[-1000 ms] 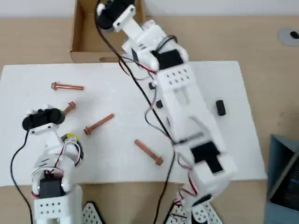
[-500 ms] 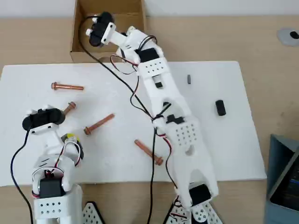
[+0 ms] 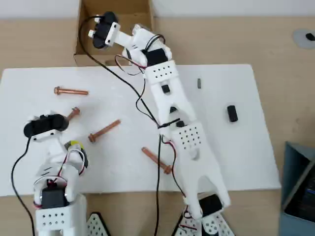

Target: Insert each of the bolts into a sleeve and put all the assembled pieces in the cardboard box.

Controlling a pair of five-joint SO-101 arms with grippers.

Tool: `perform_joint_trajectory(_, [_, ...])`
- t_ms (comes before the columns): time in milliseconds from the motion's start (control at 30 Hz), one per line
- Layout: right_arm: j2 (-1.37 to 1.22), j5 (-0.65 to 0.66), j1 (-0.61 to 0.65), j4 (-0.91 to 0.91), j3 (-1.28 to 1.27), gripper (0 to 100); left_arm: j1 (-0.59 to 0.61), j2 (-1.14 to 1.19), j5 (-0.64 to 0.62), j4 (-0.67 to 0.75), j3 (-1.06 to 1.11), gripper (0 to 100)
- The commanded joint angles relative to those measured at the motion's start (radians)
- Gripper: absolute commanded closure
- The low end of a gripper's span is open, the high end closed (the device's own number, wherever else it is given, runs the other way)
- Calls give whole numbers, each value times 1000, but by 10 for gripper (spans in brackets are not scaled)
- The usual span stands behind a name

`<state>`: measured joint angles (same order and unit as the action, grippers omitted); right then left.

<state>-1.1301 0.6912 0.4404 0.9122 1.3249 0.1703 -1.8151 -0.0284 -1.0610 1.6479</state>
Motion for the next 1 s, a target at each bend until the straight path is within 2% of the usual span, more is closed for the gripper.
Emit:
perform_joint_trajectory(0, [15, 2, -18, 58, 114, 850, 11, -8, 0, 6, -2, 998])
perform_joint_trajectory(167, [16, 2, -22, 259, 312, 862, 11, -8, 0, 6, -2, 998])
perform_joint_trajectory(267, [44, 0, -41, 374, 346, 943, 11, -8, 0, 6, -2, 998])
perform_joint_trajectory(333, [114, -46, -64, 440, 341, 994, 11, -8, 0, 6, -2, 998])
perform_joint_trajectory(467, [234, -176, -97, 560, 328, 990, 11, -8, 0, 6, -3, 998])
perform_joint_trajectory(767, [489, -278, -131, 875, 320, 990, 11, -8, 0, 6, -3, 998])
perform_joint_trajectory(967, [651, -307, -189, 876, 202, 990, 11, -8, 0, 6, -3, 998])
